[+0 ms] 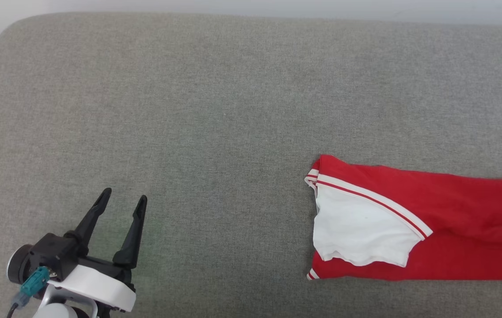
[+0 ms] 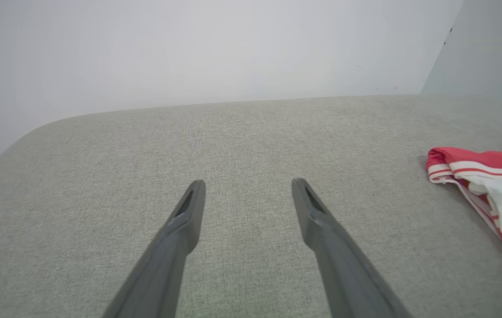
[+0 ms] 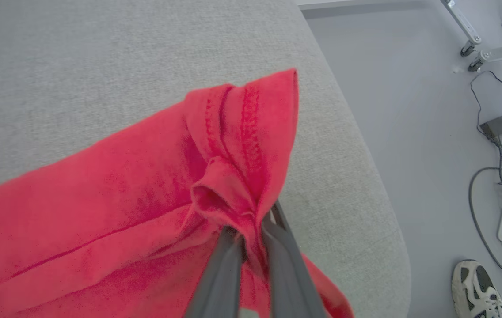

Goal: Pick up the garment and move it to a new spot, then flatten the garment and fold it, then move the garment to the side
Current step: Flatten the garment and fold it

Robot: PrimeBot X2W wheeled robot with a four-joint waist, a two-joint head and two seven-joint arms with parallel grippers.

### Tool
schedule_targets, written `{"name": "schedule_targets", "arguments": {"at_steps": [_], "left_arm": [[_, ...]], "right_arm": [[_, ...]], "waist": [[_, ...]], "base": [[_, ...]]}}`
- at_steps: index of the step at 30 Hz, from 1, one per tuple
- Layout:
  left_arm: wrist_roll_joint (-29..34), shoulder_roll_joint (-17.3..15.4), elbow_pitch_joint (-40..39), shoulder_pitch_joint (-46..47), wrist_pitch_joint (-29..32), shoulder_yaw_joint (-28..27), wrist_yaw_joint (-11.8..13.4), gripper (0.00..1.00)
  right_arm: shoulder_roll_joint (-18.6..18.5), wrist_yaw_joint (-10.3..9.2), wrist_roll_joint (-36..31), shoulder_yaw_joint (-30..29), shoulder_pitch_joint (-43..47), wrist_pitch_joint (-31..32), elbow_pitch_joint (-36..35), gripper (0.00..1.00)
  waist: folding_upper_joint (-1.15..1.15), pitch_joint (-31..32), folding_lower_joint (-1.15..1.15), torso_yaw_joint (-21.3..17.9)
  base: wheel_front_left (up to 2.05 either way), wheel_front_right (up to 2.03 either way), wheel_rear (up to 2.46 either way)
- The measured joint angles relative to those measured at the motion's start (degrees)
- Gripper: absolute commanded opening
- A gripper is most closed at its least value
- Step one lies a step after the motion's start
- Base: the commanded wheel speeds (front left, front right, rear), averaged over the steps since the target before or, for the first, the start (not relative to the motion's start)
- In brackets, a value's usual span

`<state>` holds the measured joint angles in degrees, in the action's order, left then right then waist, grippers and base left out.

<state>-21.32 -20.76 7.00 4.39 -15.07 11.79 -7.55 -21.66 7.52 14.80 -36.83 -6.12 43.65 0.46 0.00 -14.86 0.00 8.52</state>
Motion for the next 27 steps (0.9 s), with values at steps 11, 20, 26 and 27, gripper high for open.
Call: {"name": "schedule_targets", "arguments": {"at_steps": [11, 20, 26, 27], "left_arm": [[0.3, 1.0, 0.8, -1.3, 0.0, 0.7, 0.0, 1.0], [-0.3, 1.5, 0.9, -1.4, 0.0, 2.2, 0.0, 1.0], [-0.9, 1.9, 1.1, -1.1, 0.0, 3.1, 0.0, 1.0], [-1.0, 2.0, 1.1, -1.1, 0.0, 3.3, 0.0, 1.0]], "right_arm": [[2.0, -0.02, 8.4, 21.6, 2.4, 7.7, -13.7, 0.0], [4.0, -0.01, 9.8, 44.6, -2.9, 11.2, -18.0, 0.0], [4.7, -0.02, 9.0, 51.7, -7.7, 9.6, -11.8, 0.0], [4.6, -0.02, 8.7, 52.5, -8.3, 9.1, -10.2, 0.0]], "waist": [[0.0, 2.5, 0.0, -0.6], [0.0, 3.0, 0.0, 0.6], [0.0, 2.7, 0.0, 2.1], [0.0, 2.6, 0.0, 2.5]], "base": [[0.0, 0.0, 0.0], [0.0, 0.0, 0.0], [0.0, 0.0, 0.0], [0.0, 0.0, 0.0]]}}
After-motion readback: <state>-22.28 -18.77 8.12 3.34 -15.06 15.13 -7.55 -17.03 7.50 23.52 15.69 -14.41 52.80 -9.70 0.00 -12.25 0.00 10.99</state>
